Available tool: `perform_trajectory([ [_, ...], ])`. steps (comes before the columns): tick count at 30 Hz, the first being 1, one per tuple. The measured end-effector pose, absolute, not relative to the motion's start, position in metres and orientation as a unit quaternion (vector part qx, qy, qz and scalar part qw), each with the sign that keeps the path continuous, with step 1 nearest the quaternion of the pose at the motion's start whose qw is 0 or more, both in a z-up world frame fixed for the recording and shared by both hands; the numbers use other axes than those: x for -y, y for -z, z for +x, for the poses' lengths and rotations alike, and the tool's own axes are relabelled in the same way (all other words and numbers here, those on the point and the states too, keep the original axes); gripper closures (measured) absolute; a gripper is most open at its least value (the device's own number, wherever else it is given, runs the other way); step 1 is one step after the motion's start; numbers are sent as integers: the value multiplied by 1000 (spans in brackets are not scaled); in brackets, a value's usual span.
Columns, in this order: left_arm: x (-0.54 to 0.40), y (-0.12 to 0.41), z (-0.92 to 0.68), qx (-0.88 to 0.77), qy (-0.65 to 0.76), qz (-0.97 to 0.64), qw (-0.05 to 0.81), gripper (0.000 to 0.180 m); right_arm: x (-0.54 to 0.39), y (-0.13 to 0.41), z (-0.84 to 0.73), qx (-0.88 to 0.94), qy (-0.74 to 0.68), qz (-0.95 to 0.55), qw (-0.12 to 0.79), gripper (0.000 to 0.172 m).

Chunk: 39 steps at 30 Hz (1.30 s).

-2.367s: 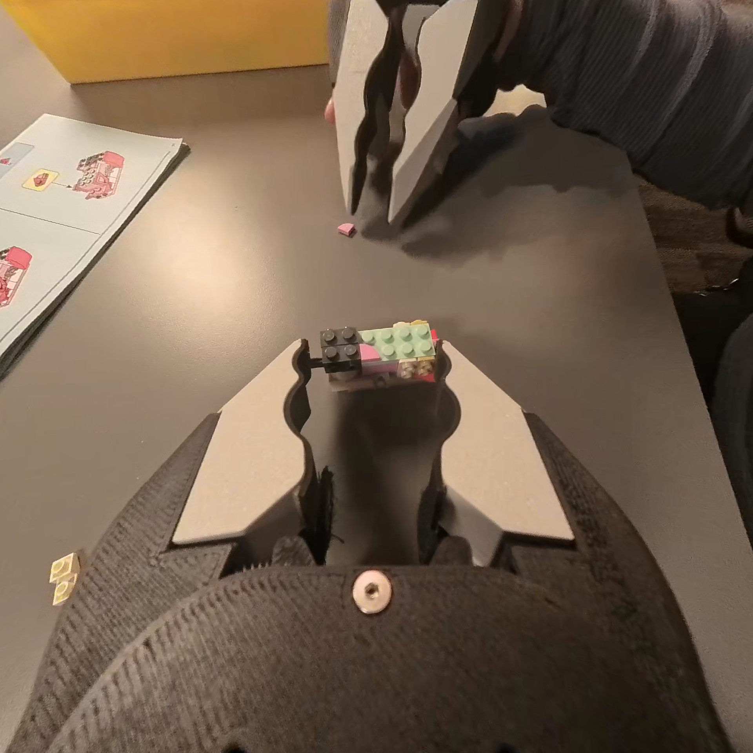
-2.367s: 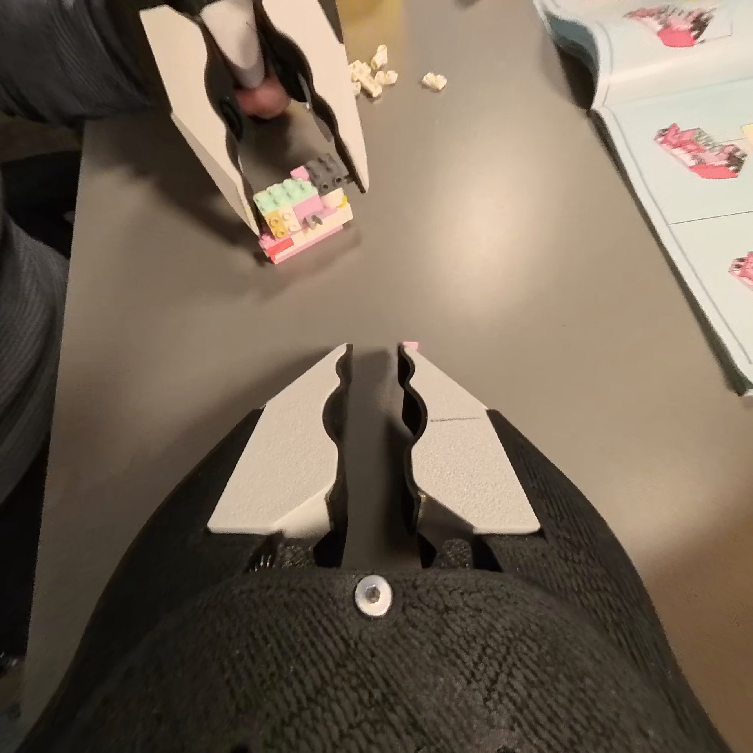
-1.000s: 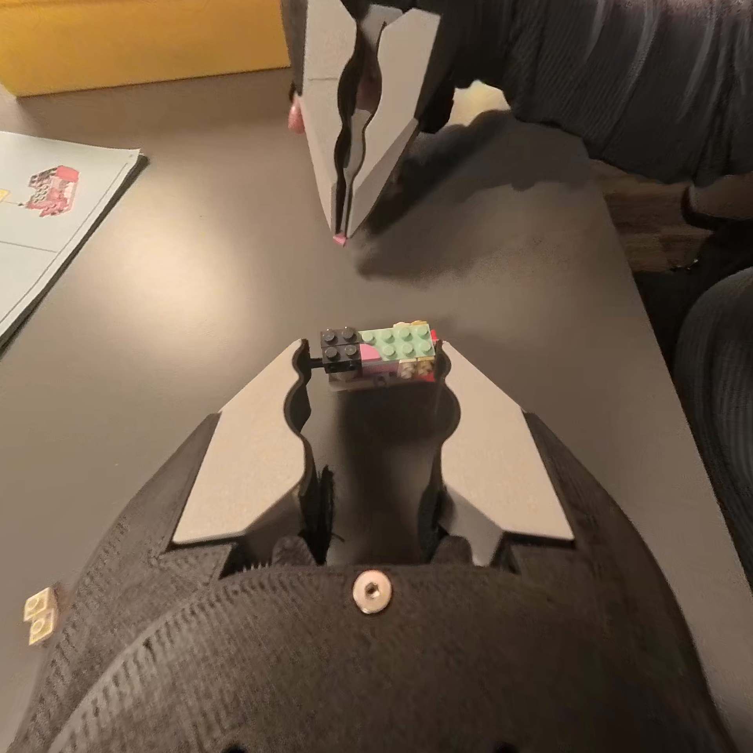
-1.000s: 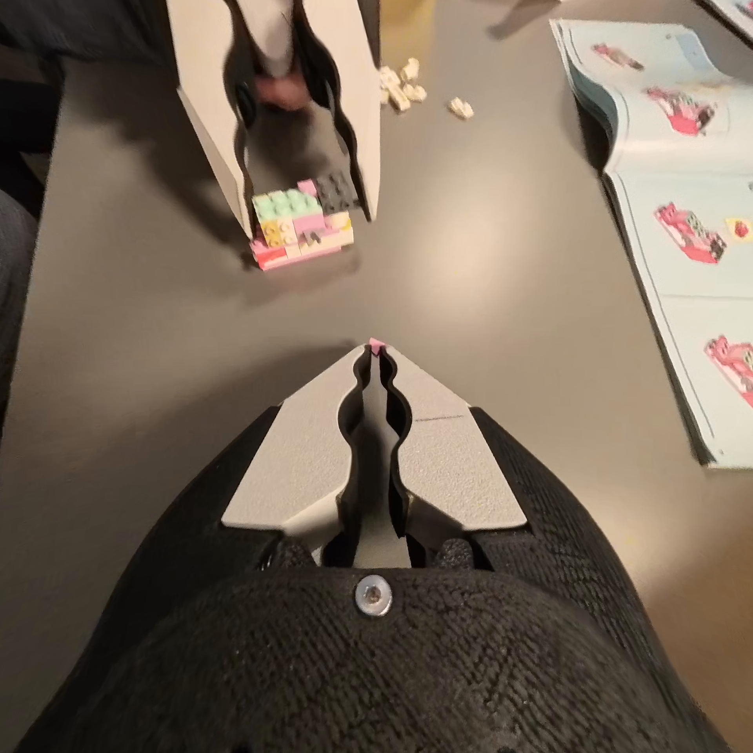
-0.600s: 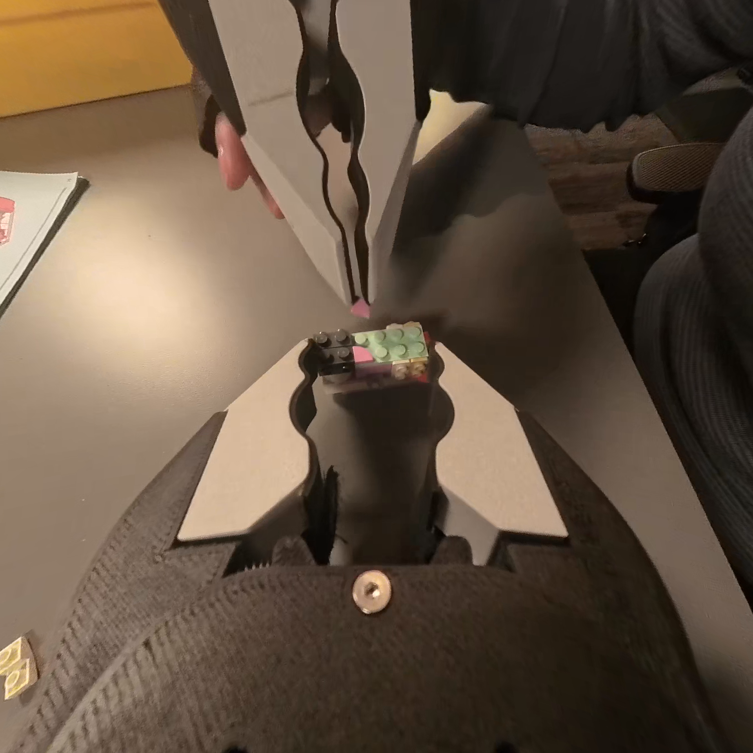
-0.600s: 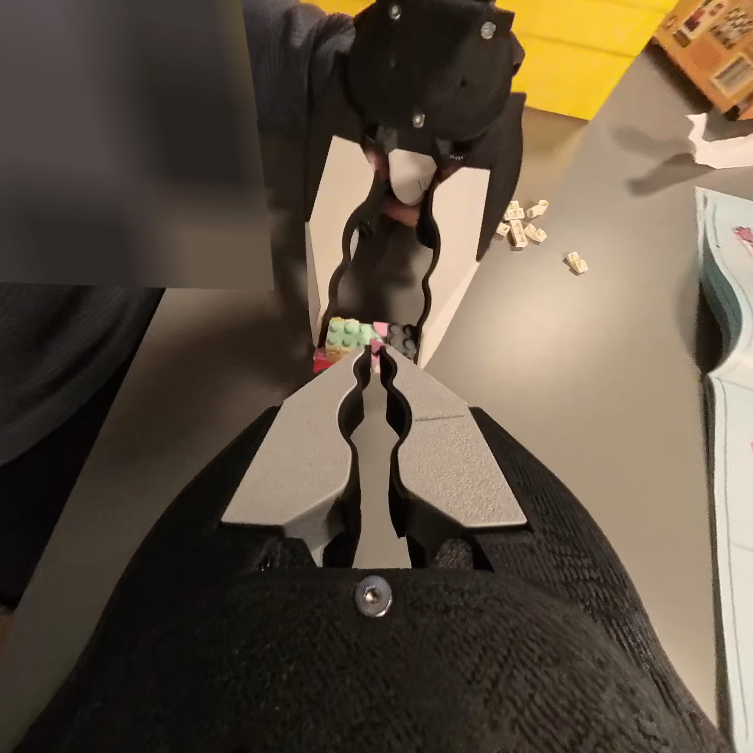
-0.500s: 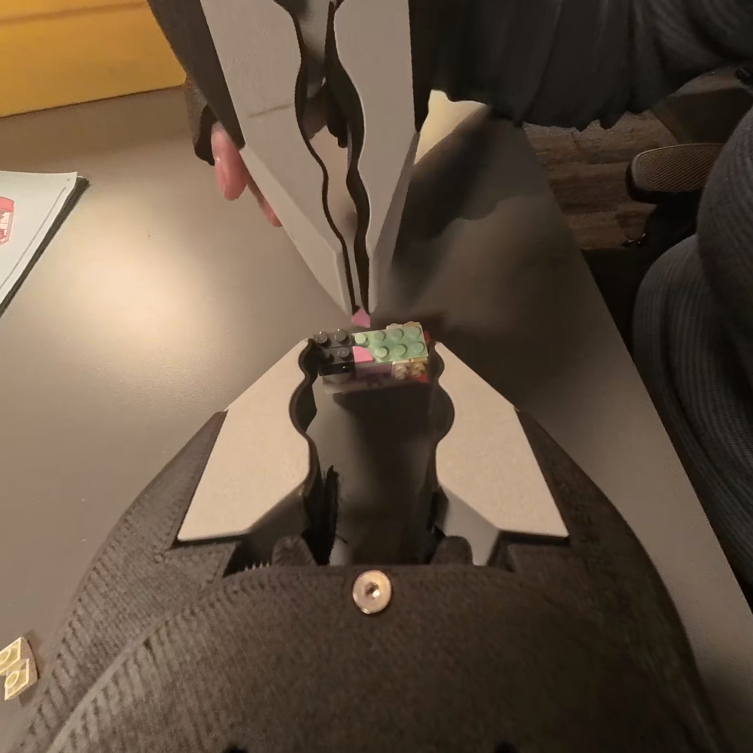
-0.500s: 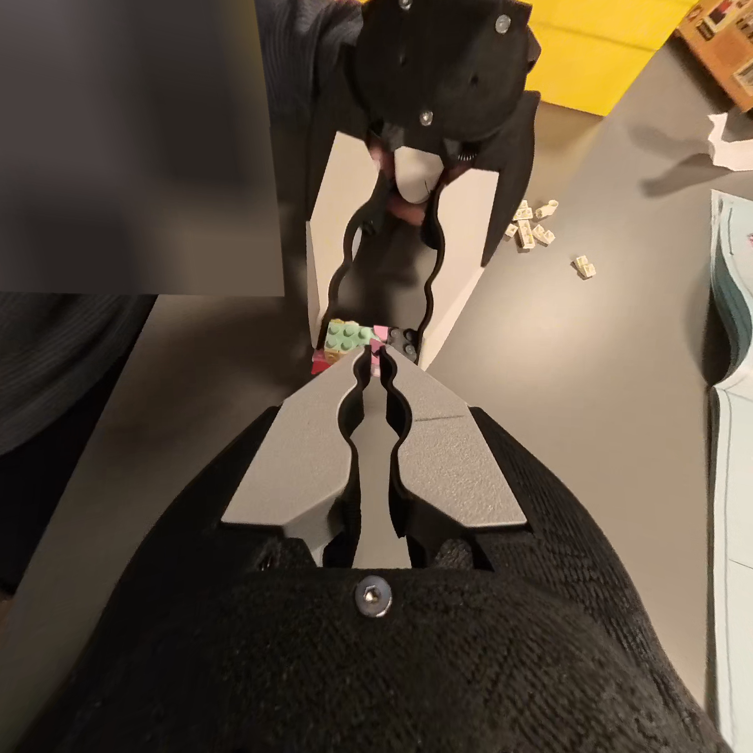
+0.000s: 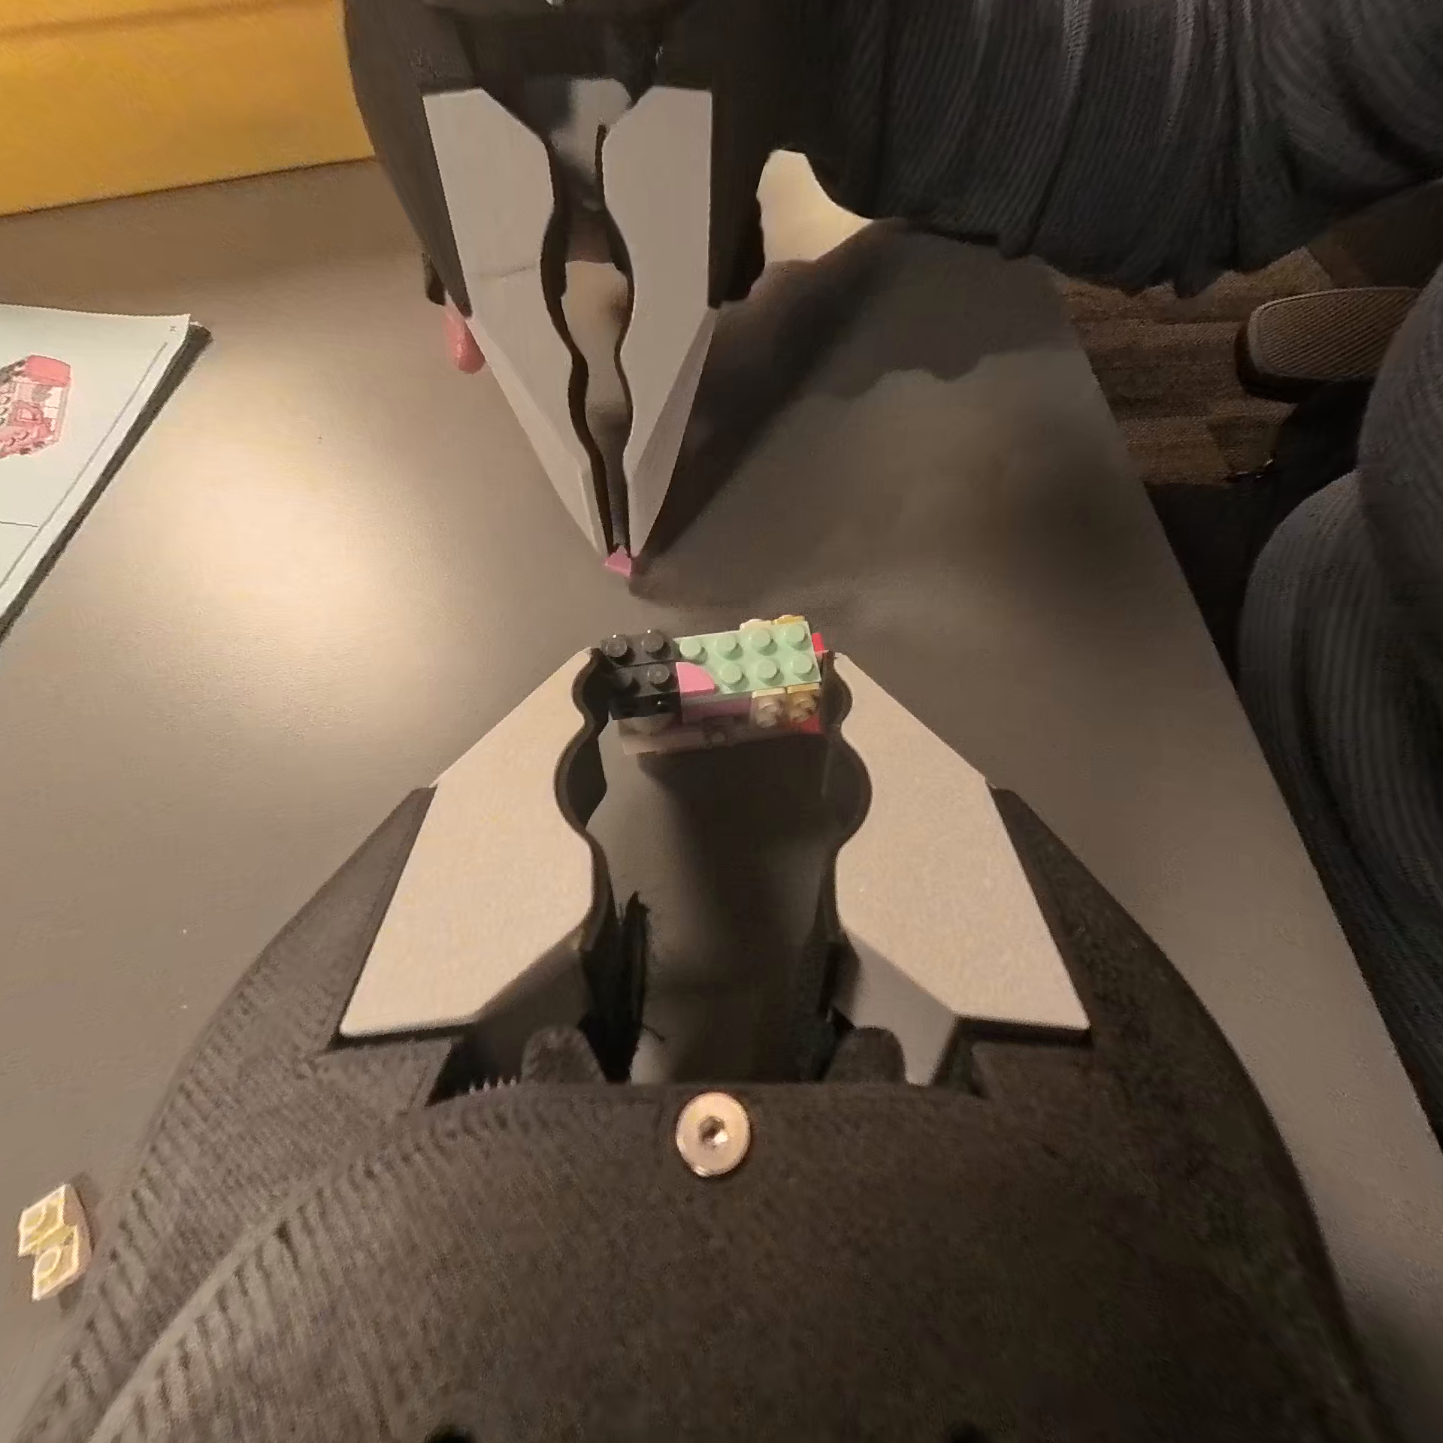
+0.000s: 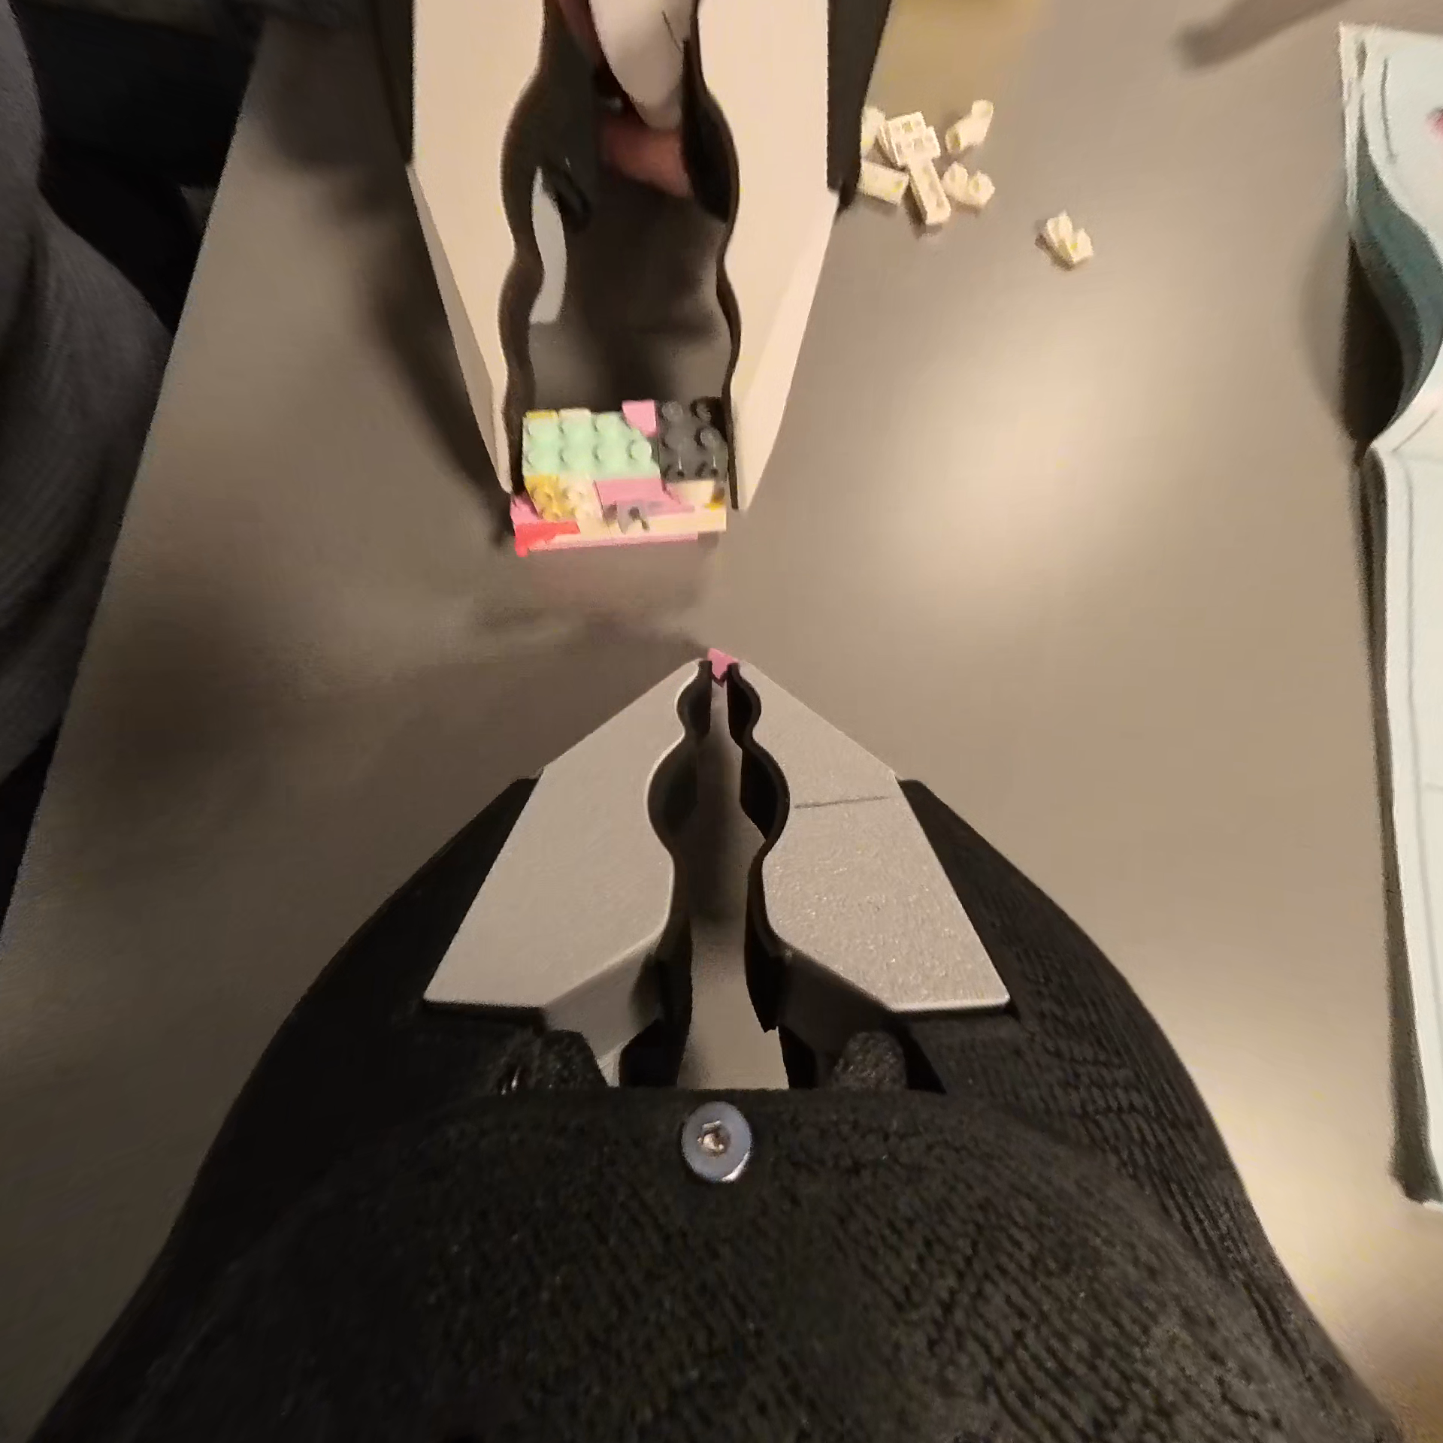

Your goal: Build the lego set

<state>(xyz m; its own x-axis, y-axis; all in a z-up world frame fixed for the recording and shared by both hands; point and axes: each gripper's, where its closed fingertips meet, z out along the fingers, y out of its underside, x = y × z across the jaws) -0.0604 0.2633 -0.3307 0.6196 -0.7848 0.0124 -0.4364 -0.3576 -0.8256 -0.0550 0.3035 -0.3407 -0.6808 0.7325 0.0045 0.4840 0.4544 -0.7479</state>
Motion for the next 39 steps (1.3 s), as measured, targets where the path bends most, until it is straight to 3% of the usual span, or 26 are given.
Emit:
perform_trajectory([
  [39,-267,330,-63,-367,203,-805,421,127,-310,347,-55,827,-385,-373,170,167],
])
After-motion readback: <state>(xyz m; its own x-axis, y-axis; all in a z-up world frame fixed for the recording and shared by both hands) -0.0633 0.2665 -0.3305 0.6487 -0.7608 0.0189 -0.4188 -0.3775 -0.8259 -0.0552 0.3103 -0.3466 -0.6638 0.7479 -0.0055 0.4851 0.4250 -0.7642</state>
